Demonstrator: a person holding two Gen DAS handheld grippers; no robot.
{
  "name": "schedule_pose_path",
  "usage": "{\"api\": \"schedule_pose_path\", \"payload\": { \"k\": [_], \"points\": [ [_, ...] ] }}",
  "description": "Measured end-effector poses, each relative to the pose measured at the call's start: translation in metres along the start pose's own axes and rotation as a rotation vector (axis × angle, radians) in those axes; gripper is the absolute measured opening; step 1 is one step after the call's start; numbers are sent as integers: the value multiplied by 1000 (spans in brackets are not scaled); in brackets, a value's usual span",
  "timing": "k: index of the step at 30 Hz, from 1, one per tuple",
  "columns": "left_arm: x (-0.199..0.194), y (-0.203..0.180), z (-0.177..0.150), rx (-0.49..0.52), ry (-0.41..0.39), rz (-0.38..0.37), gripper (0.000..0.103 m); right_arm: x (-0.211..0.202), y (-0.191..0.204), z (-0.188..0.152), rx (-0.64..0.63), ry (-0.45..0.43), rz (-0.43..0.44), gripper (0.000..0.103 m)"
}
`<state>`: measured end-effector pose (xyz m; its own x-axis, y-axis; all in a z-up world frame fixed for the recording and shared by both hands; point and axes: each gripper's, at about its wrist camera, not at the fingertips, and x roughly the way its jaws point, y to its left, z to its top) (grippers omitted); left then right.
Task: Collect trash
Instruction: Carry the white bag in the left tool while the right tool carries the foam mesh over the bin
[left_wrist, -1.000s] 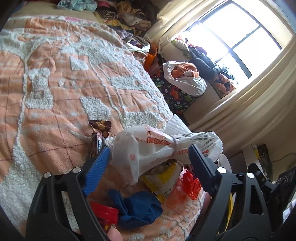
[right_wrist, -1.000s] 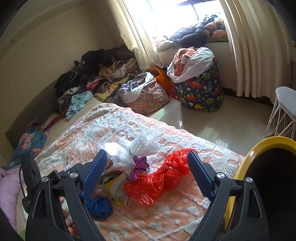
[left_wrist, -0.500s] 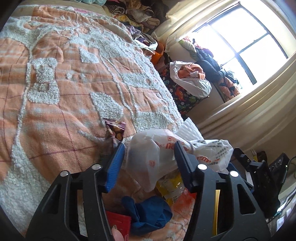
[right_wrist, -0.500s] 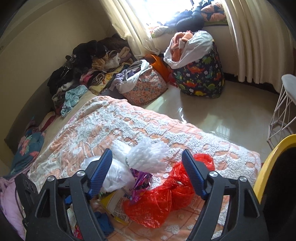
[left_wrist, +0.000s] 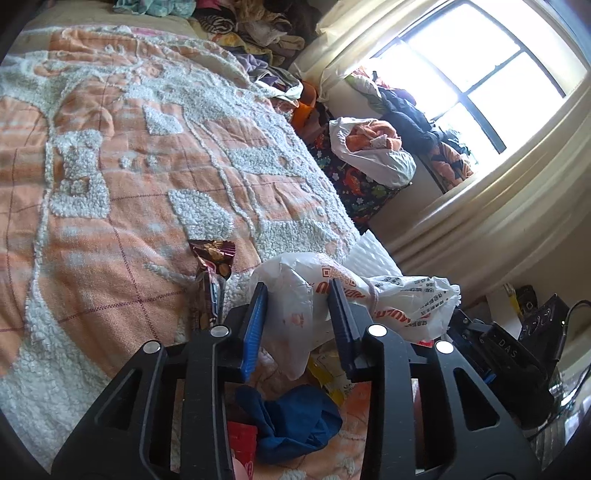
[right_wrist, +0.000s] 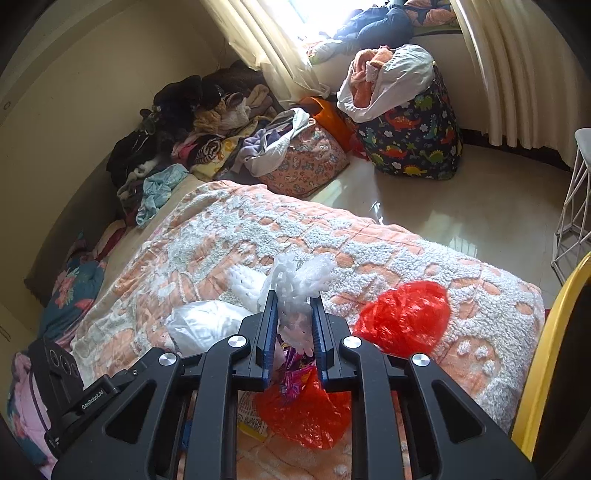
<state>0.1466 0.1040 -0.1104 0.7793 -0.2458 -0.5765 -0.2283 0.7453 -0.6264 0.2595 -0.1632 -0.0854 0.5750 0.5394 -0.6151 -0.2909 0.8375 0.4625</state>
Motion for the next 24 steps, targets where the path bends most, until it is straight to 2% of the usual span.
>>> {"api": "schedule_pose_path", "payload": {
  "k": [12, 24],
  "points": [
    [-30, -35, 8, 112, -87, -39, 21, -57, 0, 5, -44, -143, -29, 15],
    [-44, -67, 2, 201, -101, -84, 21, -108, -23, -4, 10, -236, -67, 15]
  ]
}}
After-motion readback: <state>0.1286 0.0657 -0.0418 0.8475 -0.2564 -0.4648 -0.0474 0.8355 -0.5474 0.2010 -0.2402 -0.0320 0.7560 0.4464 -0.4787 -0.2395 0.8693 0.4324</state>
